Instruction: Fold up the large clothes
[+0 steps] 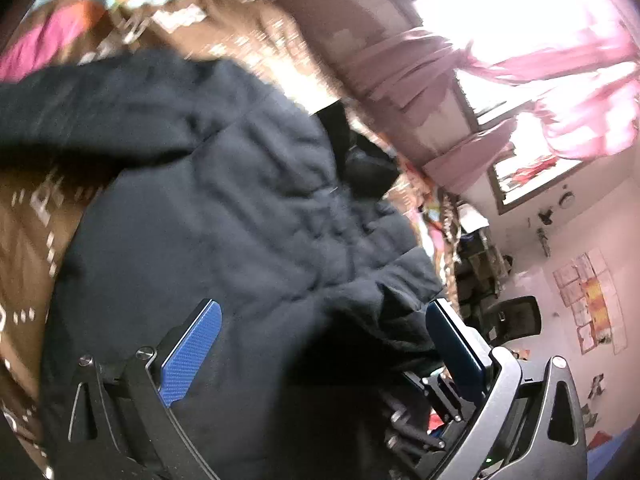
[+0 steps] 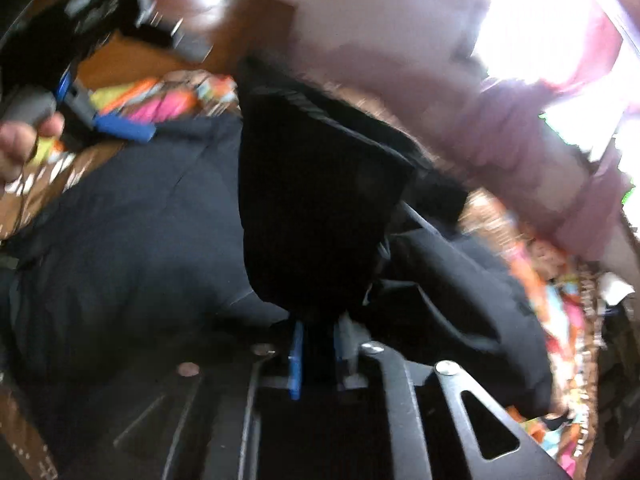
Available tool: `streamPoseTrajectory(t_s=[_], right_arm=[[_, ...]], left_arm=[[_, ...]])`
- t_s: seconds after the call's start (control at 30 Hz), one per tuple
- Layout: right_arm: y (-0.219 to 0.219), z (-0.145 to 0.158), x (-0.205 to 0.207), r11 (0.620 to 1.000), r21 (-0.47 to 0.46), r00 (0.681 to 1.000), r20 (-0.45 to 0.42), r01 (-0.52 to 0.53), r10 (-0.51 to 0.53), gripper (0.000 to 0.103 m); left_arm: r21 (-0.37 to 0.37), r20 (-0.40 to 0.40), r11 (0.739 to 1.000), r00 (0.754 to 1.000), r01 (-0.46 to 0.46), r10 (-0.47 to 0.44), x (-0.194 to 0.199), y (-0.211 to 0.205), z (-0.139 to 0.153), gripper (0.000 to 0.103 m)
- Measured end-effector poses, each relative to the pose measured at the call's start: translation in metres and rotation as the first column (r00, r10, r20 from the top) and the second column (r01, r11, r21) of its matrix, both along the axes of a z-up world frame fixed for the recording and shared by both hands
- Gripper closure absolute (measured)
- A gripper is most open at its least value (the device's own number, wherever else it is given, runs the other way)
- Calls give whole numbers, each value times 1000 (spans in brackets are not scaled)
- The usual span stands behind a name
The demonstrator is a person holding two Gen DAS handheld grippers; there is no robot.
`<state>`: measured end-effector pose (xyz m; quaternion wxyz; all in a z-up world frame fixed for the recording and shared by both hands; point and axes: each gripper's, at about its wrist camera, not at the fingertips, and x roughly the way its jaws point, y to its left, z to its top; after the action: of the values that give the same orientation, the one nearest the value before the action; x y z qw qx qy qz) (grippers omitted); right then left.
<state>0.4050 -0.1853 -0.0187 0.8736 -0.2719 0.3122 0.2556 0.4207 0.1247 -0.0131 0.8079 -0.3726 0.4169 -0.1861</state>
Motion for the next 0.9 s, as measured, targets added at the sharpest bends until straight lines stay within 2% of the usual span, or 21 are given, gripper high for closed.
streamPoseTrajectory(t_s=[0.03, 0.1, 0.17, 0.23, 0.3, 0.37, 0.4, 0.43, 0.47, 0.5, 0.57, 0.6, 0.63, 0.7, 0.73, 0.77, 0.83, 0.9], right_arm=[[5, -10, -1, 1000, -6, 999, -44, -15, 15, 70], [4, -21, -6, 999, 3, 994, -95, -44, 44, 38], [5, -25, -16, 997, 5, 992, -100, -78, 78, 31], [3, -25, -25, 995, 3, 989, -103, -103, 103, 31], [-6, -24, -31, 995, 10, 990, -98, -104, 105, 31], [-14, -23, -40, 995, 36, 992, -91, -88, 91, 31], [-21, -19, -39, 996, 54, 993, -87, -74, 78, 31], [-22, -16, -39, 996, 66, 994, -83, -63, 69, 31], [-31, -11, -39, 995, 88, 996, -78, -43, 50, 31], [-35, -7, -40, 994, 106, 997, -75, -27, 35, 31], [-49, -1, -39, 989, 147, 998, -64, 15, -6, 31], [-56, 3, -38, 984, 172, 998, -50, 36, -27, 31], [-61, 7, -38, 980, 194, 998, -36, 48, -42, 31], [-69, 16, -37, 971, 228, 998, -6, 68, -68, 31], [-72, 21, -35, 966, 245, 996, 11, 79, -84, 31], [-75, 28, -33, 962, 258, 994, 31, 95, -107, 30], [-78, 39, -27, 952, 282, 988, 63, 119, -143, 27], [-79, 47, -18, 944, 299, 983, 73, 140, -169, 24]], left_arm=[[6, -20, 1000, 1000, 6, -6, -1, 1, -8, 3], [21, -29, 1000, 999, 18, -18, -4, 1, -17, 3], [77, -2, 996, 999, 45, -44, -4, -6, -14, 3], [133, 18, 988, 997, 72, -75, -3, -15, -12, 3], [239, 34, 964, 991, 116, -128, 0, -34, -9, 7], [359, 14, 923, 988, 139, -154, 2, -53, -14, 30], [447, -17, 881, 986, 155, -165, 5, -66, -16, 38], [468, -26, 868, 984, 166, -174, 5, -69, -23, 60], [486, -48, 852, 980, 192, -193, 6, -75, -27, 72], [515, -72, 831, 977, 210, -202, 6, -82, -31, 73], [573, -61, 793, 975, 208, -212, 3, -90, -31, 96], [604, -44, 770, 974, 204, -223, 0, -94, -28, 97], [622, -24, 760, 974, 191, -225, -2, -92, -25, 99], [675, 59, 728, 974, 122, -218, -5, -94, -4, 100], [685, 90, 723, 973, 94, -212, 0, -94, -1, 100], [692, 152, 721, 969, 37, -196, -1, -88, 17, 100], [697, 214, 717, 960, -19, -182, 1, -82, 35, 100], [719, 257, 692, 949, -61, -183, 6, -75, 56, 100]])
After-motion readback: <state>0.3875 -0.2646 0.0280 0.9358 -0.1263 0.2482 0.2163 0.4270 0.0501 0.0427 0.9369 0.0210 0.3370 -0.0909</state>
